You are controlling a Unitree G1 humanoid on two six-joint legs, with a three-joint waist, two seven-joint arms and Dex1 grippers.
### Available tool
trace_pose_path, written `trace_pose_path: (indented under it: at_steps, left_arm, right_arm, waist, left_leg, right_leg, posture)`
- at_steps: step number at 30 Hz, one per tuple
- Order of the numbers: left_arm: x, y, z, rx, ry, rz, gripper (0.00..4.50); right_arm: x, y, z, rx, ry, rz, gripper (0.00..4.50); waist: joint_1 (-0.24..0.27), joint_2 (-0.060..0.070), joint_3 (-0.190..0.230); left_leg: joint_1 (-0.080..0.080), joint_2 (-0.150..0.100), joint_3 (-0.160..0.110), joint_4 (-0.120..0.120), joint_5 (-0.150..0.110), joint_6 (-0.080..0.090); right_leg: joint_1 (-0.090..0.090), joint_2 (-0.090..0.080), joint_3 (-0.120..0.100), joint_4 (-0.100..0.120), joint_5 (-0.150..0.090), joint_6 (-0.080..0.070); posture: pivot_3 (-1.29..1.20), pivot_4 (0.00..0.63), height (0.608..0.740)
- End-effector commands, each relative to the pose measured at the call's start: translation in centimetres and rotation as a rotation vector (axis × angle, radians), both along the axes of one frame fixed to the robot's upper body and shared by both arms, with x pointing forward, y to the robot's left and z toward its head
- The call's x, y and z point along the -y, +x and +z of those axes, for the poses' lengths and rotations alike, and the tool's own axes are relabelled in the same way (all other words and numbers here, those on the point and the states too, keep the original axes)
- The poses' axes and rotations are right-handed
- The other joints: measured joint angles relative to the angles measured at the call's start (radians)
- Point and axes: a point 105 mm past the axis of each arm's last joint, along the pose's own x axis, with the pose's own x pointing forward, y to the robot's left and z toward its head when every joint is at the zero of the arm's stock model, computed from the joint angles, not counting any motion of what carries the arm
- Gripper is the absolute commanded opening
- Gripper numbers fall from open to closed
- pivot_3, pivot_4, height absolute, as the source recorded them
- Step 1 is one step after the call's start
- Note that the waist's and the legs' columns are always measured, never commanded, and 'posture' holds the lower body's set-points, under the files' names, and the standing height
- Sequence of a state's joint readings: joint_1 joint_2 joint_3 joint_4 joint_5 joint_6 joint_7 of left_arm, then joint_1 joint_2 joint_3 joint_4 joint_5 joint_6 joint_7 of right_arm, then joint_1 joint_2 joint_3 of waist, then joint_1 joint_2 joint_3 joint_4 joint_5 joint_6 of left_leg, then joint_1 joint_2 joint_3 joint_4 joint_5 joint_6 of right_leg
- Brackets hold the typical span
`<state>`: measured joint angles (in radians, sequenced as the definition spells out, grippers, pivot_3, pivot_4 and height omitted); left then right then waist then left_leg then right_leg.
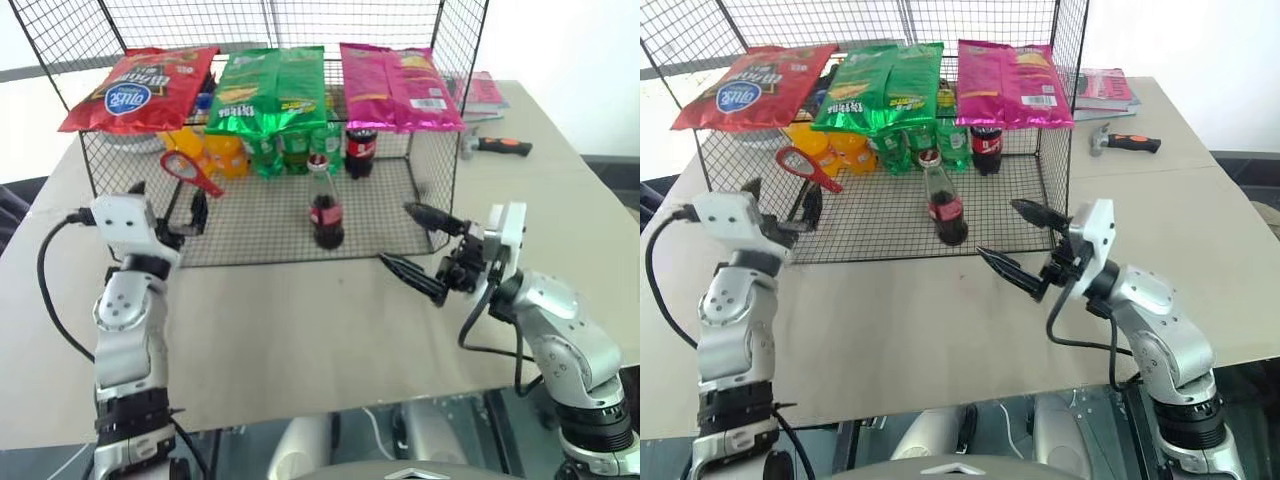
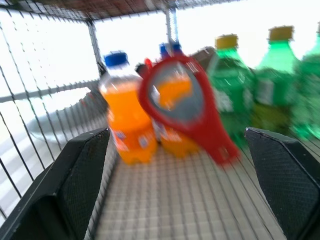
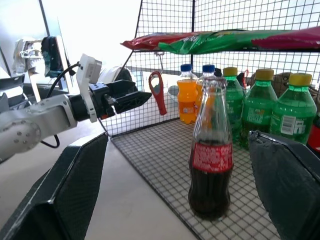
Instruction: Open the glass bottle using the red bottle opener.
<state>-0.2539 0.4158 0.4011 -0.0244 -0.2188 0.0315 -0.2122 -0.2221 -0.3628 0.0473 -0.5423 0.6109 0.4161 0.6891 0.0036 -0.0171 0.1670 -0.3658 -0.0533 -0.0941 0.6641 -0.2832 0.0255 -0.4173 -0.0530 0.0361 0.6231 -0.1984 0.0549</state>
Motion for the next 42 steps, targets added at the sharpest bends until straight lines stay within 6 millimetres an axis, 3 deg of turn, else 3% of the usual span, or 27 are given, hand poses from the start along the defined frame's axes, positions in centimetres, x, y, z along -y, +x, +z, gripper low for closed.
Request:
trace_pose_path:
  at_steps: [1, 21, 24, 32, 42]
  left_arm:
    - [-0.6, 0.4, 1.7, 0.073, 0.009, 0.039, 4.47]
    - [0.7, 3.6, 1.5, 0.090, -0.001, -0.042, 4.47]
    - [1.3, 3.5, 2.0, 0.121, -0.008, -0.076, 3.64]
    - [1.7, 3.1, 1.8, 0.124, -0.009, -0.102, 0.04]
    - [1.4, 1.8, 2.8, 0.153, -0.097, -0.126, 0.04]
  right_arm:
    - [-0.8, -0.8, 1.6, 0.047, 0.024, 0.022, 4.50]
    - [-0.9, -0.4, 1.3, 0.067, -0.004, 0.004, 4.50]
    - [-0.8, -0.4, 1.2, 0.067, -0.004, -0.006, 4.50]
    - [-0.7, -0.4, 1.0, 0.065, -0.003, -0.023, 4.50]
    - [-0.8, 0.0, 0.8, 0.071, 0.003, -0.031, 4.50]
  waist:
    - [0.002, 0.000, 0.000]
    - [0.007, 0.000, 0.000]
    - [0.006, 0.000, 0.000]
    - [0.006, 0.000, 0.000]
    - [0.006, 0.000, 0.000]
  left_leg:
    - [0.000, 0.000, 0.000, 0.000, 0.000, 0.000]
    - [-0.003, -0.001, -0.001, 0.000, 0.000, 0.000]
    - [-0.003, -0.001, -0.001, 0.000, 0.000, 0.000]
    - [-0.003, -0.001, -0.001, 0.000, 0.000, 0.000]
    - [-0.003, -0.001, -0.002, 0.000, 0.000, 0.000]
  right_leg:
    - [0.000, 0.000, 0.000, 0.000, 0.000, 0.000]
    - [-0.003, 0.000, -0.001, 0.001, 0.000, 0.000]
    - [-0.003, 0.000, -0.001, 0.001, 0.000, 0.000]
    - [-0.003, 0.000, -0.001, 0.001, 0.000, 0.000]
    - [-0.003, 0.000, -0.001, 0.002, 0.000, 0.000]
  posture:
    - [0.00, 0.150, 0.740]
    - [0.00, 0.150, 0.740]
    - [0.00, 0.150, 0.740]
    - [0.00, 0.150, 0.740]
    - [0.00, 0.150, 0.740]
